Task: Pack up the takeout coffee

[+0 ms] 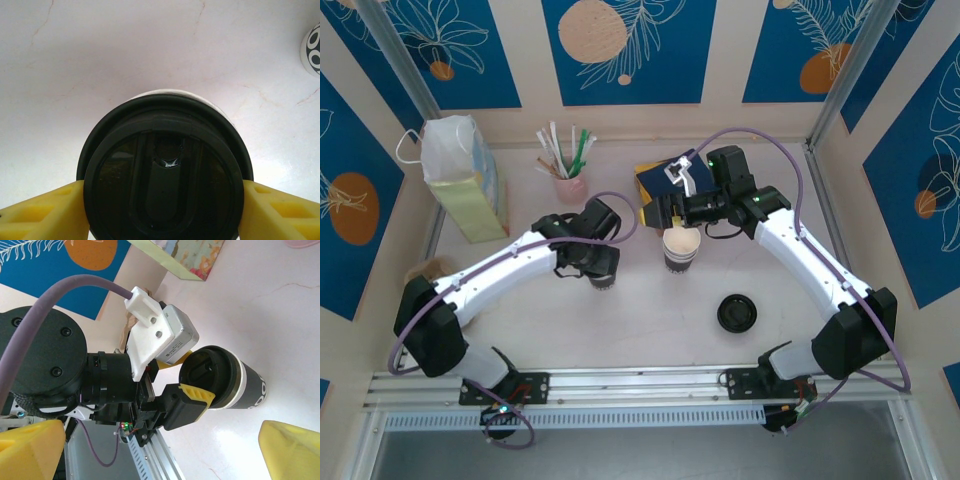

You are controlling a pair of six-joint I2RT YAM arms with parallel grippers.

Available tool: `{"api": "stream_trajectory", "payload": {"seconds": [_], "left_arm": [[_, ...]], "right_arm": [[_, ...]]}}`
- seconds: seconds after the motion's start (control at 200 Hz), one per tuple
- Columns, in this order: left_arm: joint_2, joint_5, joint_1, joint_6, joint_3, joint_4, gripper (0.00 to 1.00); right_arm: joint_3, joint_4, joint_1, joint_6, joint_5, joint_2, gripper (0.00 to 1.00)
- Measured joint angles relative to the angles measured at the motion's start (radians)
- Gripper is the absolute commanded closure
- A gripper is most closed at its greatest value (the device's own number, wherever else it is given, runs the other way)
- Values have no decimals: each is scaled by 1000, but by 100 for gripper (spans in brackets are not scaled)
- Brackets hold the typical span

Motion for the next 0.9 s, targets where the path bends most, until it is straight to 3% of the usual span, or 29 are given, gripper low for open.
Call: {"api": "stream_trajectory", "payload": {"seconds": [0.9], "left_arm": [[27, -19, -26, 7, 17, -2, 32]], "right_arm": [[-70, -7, -65, 0, 63, -27, 1]]}}
